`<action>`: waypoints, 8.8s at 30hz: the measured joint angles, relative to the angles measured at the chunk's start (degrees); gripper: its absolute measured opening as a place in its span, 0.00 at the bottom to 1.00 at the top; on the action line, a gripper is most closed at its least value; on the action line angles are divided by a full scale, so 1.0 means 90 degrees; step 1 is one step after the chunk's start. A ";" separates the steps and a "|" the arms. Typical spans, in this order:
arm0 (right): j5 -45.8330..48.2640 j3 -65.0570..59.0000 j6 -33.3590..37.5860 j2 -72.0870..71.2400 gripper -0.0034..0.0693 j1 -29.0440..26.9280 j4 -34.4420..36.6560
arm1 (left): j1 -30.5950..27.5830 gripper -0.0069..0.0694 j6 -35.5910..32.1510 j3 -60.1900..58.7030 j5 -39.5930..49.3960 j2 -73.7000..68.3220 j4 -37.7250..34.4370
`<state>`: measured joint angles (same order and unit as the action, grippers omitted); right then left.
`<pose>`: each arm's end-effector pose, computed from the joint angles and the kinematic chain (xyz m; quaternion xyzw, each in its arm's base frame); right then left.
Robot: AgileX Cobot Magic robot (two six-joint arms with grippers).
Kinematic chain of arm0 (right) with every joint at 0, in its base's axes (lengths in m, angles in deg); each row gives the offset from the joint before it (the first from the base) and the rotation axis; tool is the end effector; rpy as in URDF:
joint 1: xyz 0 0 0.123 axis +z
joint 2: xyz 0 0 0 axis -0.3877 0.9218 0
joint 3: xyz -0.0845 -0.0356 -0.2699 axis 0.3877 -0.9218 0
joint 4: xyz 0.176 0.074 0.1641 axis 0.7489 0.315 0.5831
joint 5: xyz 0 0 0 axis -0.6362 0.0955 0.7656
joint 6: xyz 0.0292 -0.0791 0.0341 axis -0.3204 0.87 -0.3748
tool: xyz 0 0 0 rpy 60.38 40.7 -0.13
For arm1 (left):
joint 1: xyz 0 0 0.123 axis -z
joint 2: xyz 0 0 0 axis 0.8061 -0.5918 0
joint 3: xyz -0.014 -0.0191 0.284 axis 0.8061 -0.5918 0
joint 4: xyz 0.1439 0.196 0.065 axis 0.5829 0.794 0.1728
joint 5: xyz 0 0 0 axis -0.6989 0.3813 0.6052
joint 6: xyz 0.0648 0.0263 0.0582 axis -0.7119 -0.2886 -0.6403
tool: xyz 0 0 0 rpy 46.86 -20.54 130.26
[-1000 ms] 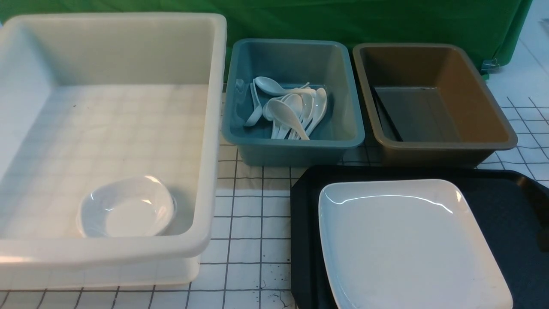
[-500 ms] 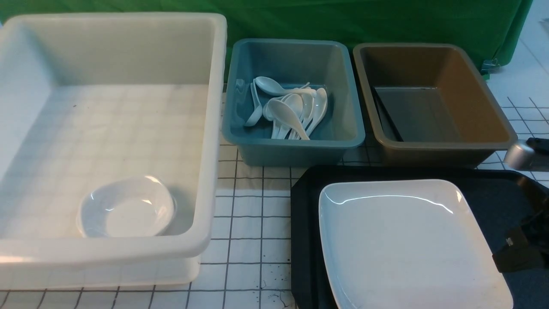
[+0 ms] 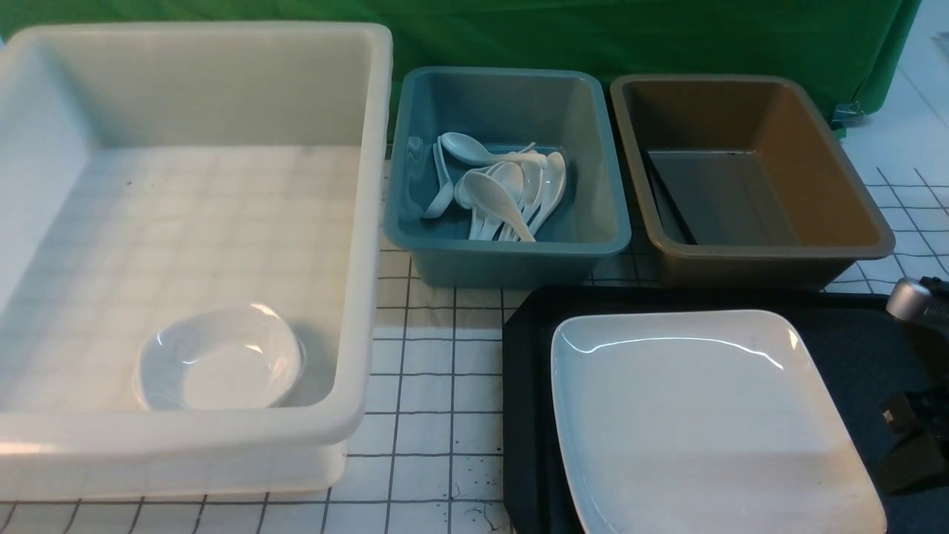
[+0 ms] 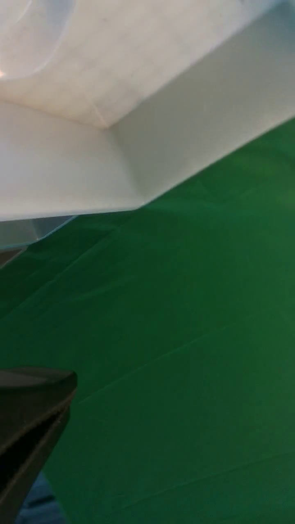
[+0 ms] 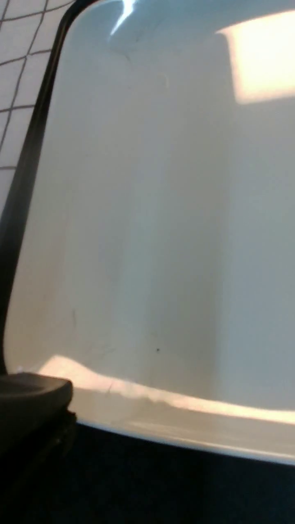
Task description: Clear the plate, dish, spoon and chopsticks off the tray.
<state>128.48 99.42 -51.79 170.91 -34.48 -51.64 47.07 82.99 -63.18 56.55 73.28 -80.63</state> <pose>0.2730 -0.0338 0.1874 -0.0330 0.9903 0.1062 0.0838 0.0393 -0.0122 0.3018 -0.2966 0.5826 -0.3888 0.6492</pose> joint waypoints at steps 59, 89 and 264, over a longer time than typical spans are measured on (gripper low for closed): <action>-0.0047 0.0000 -0.0261 0.0948 0.20 -0.0785 0.0006 | 0.5139 0.64 -0.4242 0.4354 0.2294 -1.1500 -0.2080; -0.0173 0.0048 -0.0297 0.0942 0.21 -0.0643 -0.0282 | 0.5152 0.64 -0.7331 0.4369 0.2561 -1.2309 -0.5425; -0.3546 -0.2739 0.0874 -0.8836 0.09 -0.0570 0.4044 | -0.1265 0.09 -0.3494 0.9124 0.6049 -1.0252 0.2015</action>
<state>96.56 74.77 -43.93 91.38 -39.61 -15.24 35.68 51.55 18.93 111.00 -19.00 -62.50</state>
